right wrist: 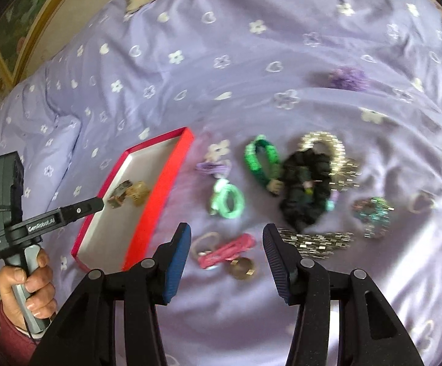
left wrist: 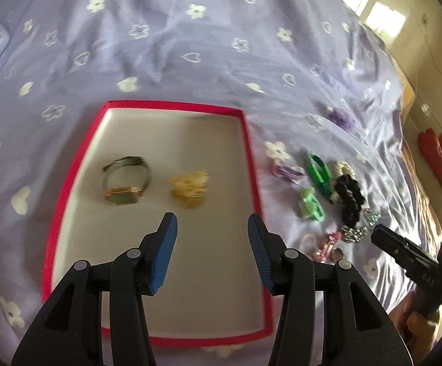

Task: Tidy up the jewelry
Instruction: 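Move both open tools back over the jewelry pile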

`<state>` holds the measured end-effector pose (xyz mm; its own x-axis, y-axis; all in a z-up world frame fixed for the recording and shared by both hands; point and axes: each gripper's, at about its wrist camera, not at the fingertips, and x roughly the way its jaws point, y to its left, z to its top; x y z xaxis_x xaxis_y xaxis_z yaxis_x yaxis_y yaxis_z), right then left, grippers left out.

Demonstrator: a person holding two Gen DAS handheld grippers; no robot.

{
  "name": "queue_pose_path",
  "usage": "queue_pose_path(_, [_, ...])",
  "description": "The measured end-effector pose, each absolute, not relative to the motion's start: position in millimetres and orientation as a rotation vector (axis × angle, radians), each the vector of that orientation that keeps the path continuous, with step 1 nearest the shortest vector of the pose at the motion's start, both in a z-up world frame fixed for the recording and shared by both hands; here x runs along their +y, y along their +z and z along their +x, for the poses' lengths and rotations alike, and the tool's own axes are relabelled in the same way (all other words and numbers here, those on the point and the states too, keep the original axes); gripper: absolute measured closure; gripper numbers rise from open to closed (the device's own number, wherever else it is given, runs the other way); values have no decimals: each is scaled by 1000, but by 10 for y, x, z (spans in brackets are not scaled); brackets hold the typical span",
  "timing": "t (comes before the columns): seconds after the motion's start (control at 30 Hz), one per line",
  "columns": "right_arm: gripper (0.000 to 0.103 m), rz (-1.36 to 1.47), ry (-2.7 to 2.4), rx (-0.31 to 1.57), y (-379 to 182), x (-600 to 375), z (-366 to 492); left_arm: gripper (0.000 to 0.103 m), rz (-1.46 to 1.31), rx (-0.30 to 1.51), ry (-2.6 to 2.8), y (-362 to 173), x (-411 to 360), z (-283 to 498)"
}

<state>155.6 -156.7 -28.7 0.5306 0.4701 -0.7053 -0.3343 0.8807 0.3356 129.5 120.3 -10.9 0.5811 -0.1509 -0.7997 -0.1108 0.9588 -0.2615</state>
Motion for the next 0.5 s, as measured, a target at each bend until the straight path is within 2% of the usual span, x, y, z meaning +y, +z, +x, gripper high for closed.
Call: queue_pose_path(0.5, [52,179,406,880,-369,-1887,1903,56,-154,977,-104,-78,618,1711])
